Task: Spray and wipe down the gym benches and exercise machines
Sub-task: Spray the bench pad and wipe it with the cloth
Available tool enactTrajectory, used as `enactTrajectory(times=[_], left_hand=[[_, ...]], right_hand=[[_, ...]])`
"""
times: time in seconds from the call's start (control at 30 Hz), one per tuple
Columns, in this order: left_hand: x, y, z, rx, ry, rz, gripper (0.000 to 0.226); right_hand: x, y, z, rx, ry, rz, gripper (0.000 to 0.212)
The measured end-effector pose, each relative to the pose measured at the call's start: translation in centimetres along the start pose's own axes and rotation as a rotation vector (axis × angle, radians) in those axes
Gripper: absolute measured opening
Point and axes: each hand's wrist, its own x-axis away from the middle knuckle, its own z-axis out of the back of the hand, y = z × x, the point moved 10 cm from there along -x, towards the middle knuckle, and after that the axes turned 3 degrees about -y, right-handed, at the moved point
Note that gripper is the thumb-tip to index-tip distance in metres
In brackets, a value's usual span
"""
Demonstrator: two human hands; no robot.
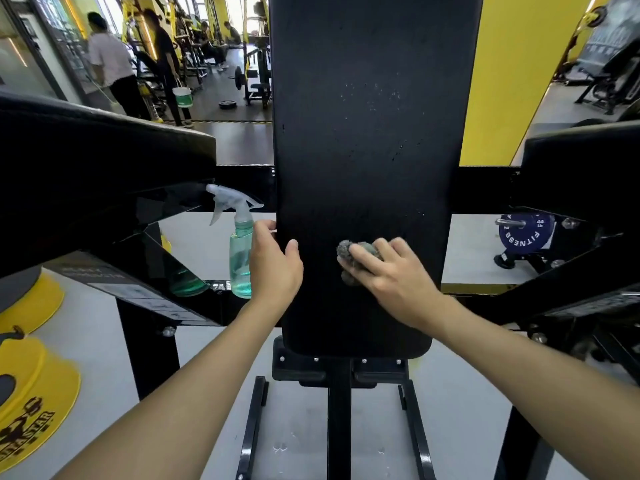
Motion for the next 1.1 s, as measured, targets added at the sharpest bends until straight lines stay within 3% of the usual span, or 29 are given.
enactTrajectory(times=[0.07,0.17,0.23,0.37,0.43,0.53,0.6,0.63,0.7,0.77,0.83,0.9,0.97,1.1], left_hand=[[0.1,0.0,0.0,0.001,0.003,0.003,0.031],[0.2,0.0,0.0,-0.005,0.012,0.008,0.031],[0.2,0.0,0.0,-0.004,0.014,0.003,0.031],[0.1,0.0,-0.1,0.003,-0.006,-0.012,0.03],[0.1,0.0,-0.1,0.004,-0.01,-0.012,0.031],[0.0,-0.2,-0.2,0.004,-0.012,-0.007,0.031],[0.0,-0.3,-0.2,0.008,-0.013,-0.008,0.032],[0.0,-0.3,-0.2,0.012,-0.015,-0.009,0.032],[-0.1,-0.3,-0.2,0.018,-0.019,-0.013,0.031],[-0.2,-0.4,-0.2,0.015,-0.023,-0.013,0.032],[-0.1,-0.5,-0.2,0.016,-0.019,-0.01,0.032],[-0.1,-0.5,-0.3,0.014,-0.013,-0.008,0.032],[0.0,-0.4,-0.3,0.015,-0.014,-0.01,0.032],[0.0,0.0,0.0,0.007,-0.017,-0.017,0.031]], right_hand=[[-0.7,2.5,0.7,0.036,0.02,-0.043,0.037],[-0.9,7.3,1.9,0.021,0.145,-0.349,0.044],[-0.1,6.1,1.6,-0.006,0.168,-0.409,0.044],[1.8,-0.8,-0.8,-0.008,-0.038,0.011,0.039],[1.3,1.4,-0.2,0.035,-0.03,0.037,0.033],[0.7,7.8,1.7,0.017,0.146,-0.352,0.038],[1.7,7.6,1.5,-0.033,0.204,-0.519,0.044],[2.1,5.8,0.7,-0.044,0.169,-0.48,0.046],[2.4,1.3,-0.5,-0.028,0.03,-0.184,0.043],[2.4,1.5,-0.2,0.019,-0.051,0.012,0.042],[1.6,5.2,0.9,0.048,0.007,-0.113,0.04],[1.9,8.5,1.7,0.015,0.13,-0.396,0.043],[3.0,6.9,0.9,-0.008,0.169,-0.479,0.047],[3.6,1.4,-0.8,0.029,-0.075,0.015,0.045]])
